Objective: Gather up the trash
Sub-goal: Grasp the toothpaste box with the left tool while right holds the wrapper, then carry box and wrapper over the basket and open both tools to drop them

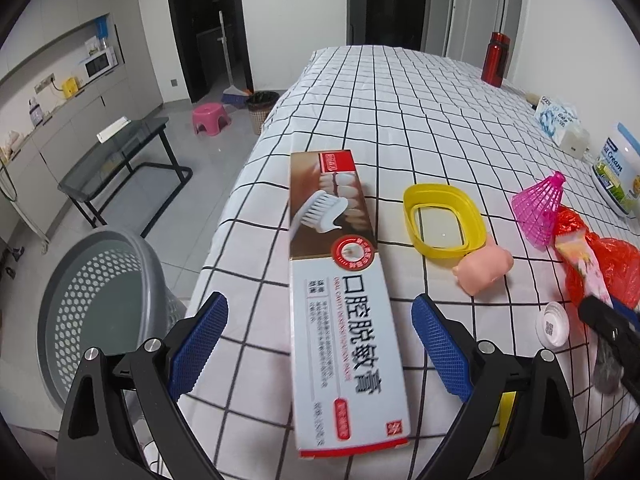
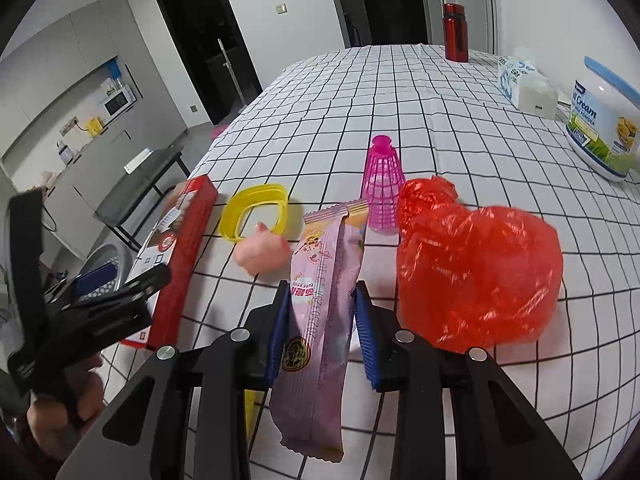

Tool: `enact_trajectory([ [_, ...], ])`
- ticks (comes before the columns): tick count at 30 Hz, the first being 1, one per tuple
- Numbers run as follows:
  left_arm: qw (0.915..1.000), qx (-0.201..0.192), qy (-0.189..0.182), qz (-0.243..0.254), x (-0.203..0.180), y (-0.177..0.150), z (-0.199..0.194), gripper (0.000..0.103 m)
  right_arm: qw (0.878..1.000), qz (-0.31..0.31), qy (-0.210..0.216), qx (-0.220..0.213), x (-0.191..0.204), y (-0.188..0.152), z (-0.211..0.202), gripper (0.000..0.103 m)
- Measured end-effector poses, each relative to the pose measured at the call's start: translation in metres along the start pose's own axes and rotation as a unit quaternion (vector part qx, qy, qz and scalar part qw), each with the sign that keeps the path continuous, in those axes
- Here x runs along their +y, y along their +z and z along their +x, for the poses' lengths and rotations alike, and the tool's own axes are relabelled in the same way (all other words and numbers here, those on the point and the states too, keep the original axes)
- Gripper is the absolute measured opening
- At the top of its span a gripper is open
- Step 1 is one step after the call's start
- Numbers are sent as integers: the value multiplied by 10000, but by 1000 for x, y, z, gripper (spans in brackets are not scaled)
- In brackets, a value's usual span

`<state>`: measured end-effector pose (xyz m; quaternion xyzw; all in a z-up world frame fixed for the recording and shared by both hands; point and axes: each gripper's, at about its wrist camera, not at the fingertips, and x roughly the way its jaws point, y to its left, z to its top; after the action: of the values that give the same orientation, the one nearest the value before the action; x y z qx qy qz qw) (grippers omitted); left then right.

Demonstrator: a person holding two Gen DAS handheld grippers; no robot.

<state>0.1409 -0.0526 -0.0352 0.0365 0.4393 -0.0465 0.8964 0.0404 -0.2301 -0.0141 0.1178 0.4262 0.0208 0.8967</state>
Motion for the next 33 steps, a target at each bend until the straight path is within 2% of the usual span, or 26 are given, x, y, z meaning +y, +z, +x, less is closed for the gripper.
enact_trajectory([
  [5, 9999, 68, 145, -51, -5, 5, 16, 91, 9999, -18, 115, -4, 3, -4, -2, 31],
  [7, 9998, 118, 179, -40, -7, 5, 23, 88, 9999, -14, 151, -2, 5, -6, -2, 31],
  [8, 9997, 139, 215, -35, -7, 5, 25, 84, 9999, -17, 172, 6, 5, -6, -2, 31],
  [12, 9994, 309, 150, -25, -7, 2, 36, 54, 9998, -42, 217, 18, 9, -9, -2, 31],
  [13, 9995, 309, 55, -51, -6, 2, 36, 51, 9997, -44, 222, 23, 10, -9, -2, 31],
  [18, 9999, 148, 52, -32, -3, -3, 24, 50, 9997, -46, 224, 14, 14, -11, -3, 31],
  [24, 9998, -124, 8, -124, 15, -10, -8, 50, 9996, -110, 267, -17, 29, -14, -11, 31],
  [29, 9989, -386, 41, -276, 43, -18, -42, 50, 9990, -222, 363, -100, 52, -17, -20, 31],
  [33, 9972, -591, 227, -392, 74, -28, -67, 50, 9974, -410, 578, -130, 85, -22, -24, 31],
])
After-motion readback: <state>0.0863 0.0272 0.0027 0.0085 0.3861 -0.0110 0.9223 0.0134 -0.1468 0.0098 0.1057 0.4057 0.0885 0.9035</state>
